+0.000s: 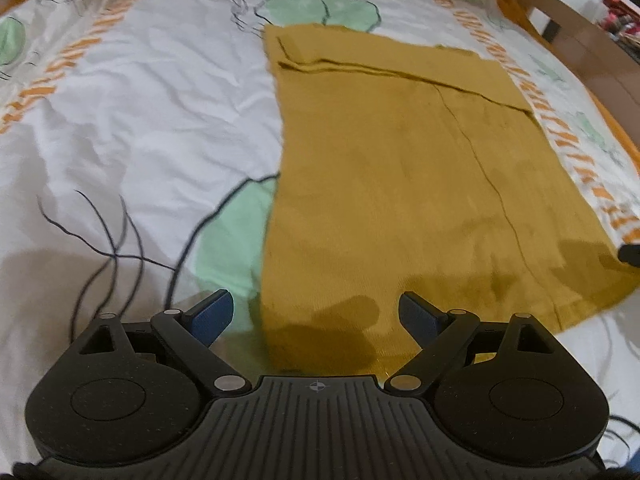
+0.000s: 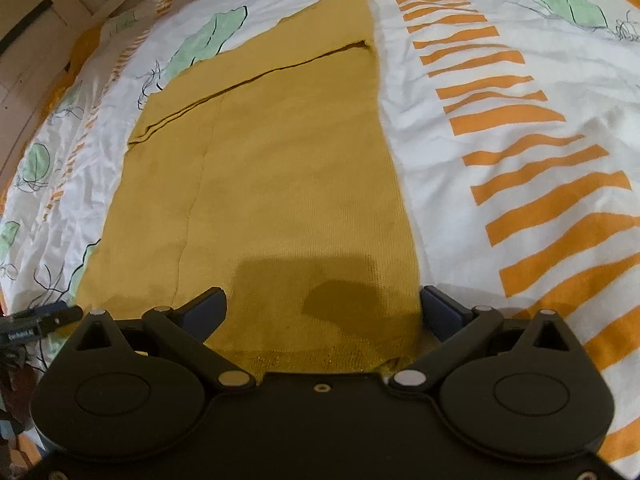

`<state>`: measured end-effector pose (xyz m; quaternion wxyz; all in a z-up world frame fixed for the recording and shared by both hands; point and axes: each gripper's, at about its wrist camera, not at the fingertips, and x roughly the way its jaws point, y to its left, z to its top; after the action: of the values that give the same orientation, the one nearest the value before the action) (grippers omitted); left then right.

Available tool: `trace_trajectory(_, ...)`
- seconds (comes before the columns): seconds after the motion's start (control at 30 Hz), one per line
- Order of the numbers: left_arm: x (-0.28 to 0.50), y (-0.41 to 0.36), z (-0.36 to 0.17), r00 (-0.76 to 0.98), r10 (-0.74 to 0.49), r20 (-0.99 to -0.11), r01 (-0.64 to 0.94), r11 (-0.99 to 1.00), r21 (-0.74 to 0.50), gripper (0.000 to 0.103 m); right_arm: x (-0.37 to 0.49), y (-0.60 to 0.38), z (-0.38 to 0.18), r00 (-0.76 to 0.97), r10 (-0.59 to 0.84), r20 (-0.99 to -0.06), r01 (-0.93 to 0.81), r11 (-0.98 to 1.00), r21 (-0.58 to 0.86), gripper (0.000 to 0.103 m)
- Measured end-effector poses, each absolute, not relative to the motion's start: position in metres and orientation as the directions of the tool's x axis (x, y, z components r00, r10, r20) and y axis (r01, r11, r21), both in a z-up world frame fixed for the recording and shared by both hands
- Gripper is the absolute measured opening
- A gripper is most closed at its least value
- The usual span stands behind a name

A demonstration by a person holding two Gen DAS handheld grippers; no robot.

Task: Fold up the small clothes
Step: 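Position both grippers at the end edge of the folded sweater, then close both grippers on the sweater end edge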

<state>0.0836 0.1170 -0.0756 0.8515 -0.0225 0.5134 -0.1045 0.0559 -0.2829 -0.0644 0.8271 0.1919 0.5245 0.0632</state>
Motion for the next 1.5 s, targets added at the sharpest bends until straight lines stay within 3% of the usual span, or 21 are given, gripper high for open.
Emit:
trace_trajectory(0.6, 0.097, 0.114, -0.098, 0.351, -0.289, -0.891, 0.186, 0.954, -0.236, 0.089, 0.066, -0.301, -0.08, 0.434, 0.452, -0.779, 0.126, 0.826, 0.549, 0.103)
trace_trajectory(0.83, 0.089, 0.121, -0.09, 0.372, -0.326, -0.869, 0.19, 0.943, -0.272, 0.079, 0.058, -0.297, -0.069, 0.38, 0.479, -0.792, 0.066, 0.84, 0.539, 0.085)
trace_trajectory(1.13, 0.084, 0.123, -0.086, 0.37, -0.324, -0.871, 0.192, 0.944, -0.27, 0.07, 0.052, -0.301, -0.067, 0.375, 0.484, -0.791, 0.034, 0.845, 0.533, 0.079)
trace_trajectory(1.33, 0.08, 0.132, -0.084, 0.408, -0.32, -0.855, 0.14, 0.948, -0.288, 0.05, 0.051, -0.301, -0.066, 0.37, 0.476, -0.798, 0.015, 0.855, 0.518, 0.071)
trace_trajectory(1.5, 0.081, 0.139, -0.086, 0.418, -0.355, -0.836, 0.103, 0.933, -0.345, 0.026, 0.05, -0.298, -0.066, 0.368, 0.448, -0.815, 0.003, 0.876, 0.483, 0.061)
